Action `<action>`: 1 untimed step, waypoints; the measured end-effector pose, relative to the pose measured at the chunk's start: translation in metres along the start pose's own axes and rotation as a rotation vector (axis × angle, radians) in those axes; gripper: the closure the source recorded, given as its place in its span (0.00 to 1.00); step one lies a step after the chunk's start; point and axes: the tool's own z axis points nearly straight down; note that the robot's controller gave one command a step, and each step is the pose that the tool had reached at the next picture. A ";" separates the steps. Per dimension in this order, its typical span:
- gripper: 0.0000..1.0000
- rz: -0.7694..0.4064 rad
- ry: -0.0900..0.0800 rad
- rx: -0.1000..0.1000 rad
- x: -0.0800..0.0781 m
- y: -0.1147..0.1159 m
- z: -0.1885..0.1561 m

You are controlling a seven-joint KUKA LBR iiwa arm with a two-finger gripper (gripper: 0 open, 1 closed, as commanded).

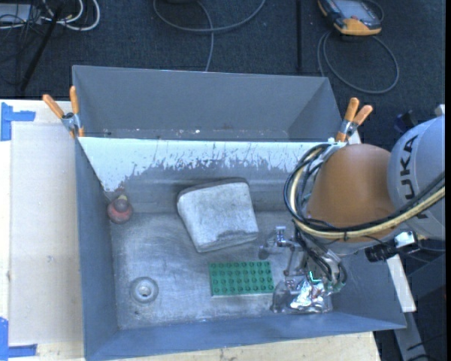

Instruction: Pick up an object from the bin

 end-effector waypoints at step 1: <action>0.00 -0.138 -0.005 0.000 -0.039 0.010 0.080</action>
Offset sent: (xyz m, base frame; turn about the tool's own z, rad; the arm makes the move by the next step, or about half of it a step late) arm 0.0387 0.0099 -0.0766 -0.1394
